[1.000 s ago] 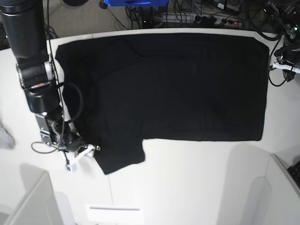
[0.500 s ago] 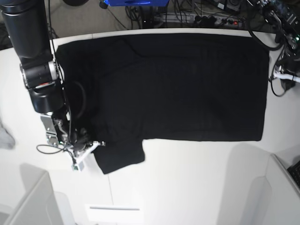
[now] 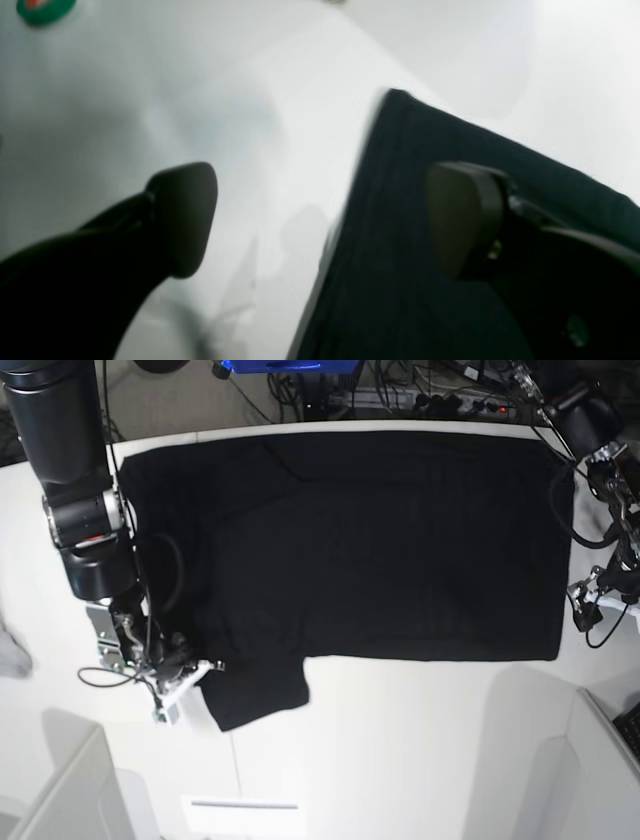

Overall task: Fold the T-shirt properly
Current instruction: 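Release the left gripper and grasp the other hem corner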

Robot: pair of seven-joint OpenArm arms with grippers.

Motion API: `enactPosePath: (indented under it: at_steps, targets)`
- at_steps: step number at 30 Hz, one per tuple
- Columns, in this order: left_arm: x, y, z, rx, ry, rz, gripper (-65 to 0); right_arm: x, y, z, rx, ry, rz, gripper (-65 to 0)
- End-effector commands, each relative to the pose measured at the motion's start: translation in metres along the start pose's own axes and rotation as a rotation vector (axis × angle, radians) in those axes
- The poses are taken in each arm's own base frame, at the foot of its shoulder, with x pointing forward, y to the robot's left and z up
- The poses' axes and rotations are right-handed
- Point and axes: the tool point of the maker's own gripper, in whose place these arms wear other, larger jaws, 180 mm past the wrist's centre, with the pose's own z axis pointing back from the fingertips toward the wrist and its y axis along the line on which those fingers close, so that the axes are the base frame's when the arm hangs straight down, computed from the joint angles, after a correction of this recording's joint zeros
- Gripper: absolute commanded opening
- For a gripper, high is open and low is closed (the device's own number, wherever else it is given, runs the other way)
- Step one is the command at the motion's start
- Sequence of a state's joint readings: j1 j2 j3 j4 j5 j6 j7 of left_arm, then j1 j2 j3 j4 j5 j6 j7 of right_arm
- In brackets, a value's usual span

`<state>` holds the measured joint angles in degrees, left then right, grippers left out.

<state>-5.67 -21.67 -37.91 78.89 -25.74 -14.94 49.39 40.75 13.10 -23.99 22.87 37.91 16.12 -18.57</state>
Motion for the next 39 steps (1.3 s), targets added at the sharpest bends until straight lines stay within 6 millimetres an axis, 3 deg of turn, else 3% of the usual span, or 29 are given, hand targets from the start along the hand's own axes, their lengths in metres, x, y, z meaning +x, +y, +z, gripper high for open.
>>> enactPosePath:
  at_steps: [1, 12, 18, 29, 35, 39]
  targets:
    - [0.025, 0.001, 0.000, -0.006, -0.050, -0.011, -1.2, 0.018, -0.003, 0.005, -0.006, -0.022, 0.012, -65.0]
    - [0.037, -0.015, -0.049, -0.048, 0.027, 0.025, -1.3, 0.018, -0.003, 0.005, -0.006, -0.022, 0.012, -65.0]
    - [0.029, -0.023, -0.078, -0.014, 0.076, -0.069, -1.3, 0.018, -0.004, 0.005, -0.007, -0.022, 0.012, -65.0]
    - [0.032, -0.022, -0.105, 0.037, 0.114, -0.083, -1.0, 0.017, -0.004, 0.005, -0.008, -0.022, 0.013, -65.0]
    - [0.027, -0.046, -0.113, 0.003, 0.117, -0.110, -1.2, 0.017, -0.004, 0.005, -0.008, -0.022, 0.013, -65.0]
    - [0.013, -0.068, -0.118, -0.025, 0.153, -0.199, -1.2, 0.017, -0.004, 0.005, -0.009, -0.022, 0.013, -65.0]
